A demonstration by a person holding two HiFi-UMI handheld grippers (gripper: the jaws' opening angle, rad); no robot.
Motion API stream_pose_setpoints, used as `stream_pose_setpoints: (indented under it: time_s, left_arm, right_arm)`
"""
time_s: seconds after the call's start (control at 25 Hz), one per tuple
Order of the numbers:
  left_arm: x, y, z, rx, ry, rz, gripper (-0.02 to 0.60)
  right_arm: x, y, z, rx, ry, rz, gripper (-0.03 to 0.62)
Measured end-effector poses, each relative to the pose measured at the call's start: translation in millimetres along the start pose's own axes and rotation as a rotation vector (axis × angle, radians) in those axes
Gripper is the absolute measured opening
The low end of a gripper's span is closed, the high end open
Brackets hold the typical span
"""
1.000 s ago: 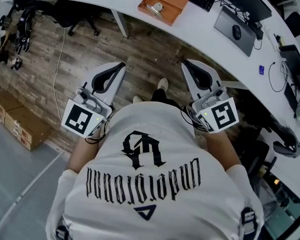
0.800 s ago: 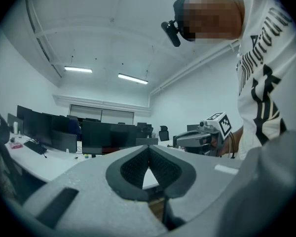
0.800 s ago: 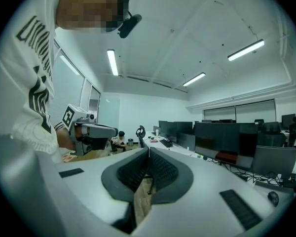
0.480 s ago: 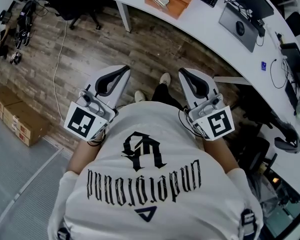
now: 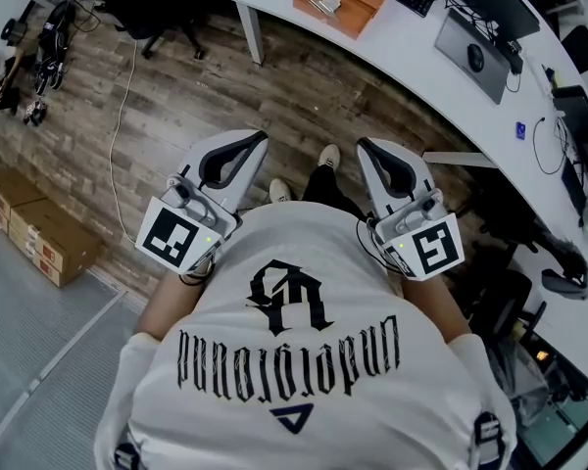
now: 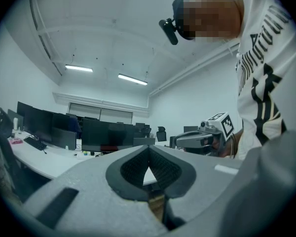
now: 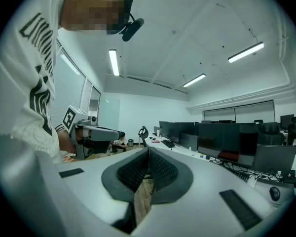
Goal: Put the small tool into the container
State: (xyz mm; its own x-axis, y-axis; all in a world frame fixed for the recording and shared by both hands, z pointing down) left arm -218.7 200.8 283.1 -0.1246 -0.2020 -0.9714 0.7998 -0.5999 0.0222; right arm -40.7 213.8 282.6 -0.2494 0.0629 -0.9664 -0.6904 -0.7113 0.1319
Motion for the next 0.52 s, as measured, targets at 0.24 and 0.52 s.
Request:
stream_pose_setpoints:
  time_s: [0.24, 0.52]
  left_arm:
    - [0, -2, 1, -0.003, -0.002, 0.002, 0.014]
    - [4, 2, 5, -0.001, 0.0, -0.001, 0.012]
  right_arm:
    - [3, 1, -2, -0.01, -0.01, 0.0, 0.018]
    - [5, 2, -15, -0.019, -0.019, -0.005, 0.018]
Point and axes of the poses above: the fingertips, and each gripper's own axes: y forward along the fingers, z to its left, x out of its top, the point moved 4 cm from there along -y, backward along the fingers, and after that the axes turned 10 degrees about -y, right-handed, at the moved point
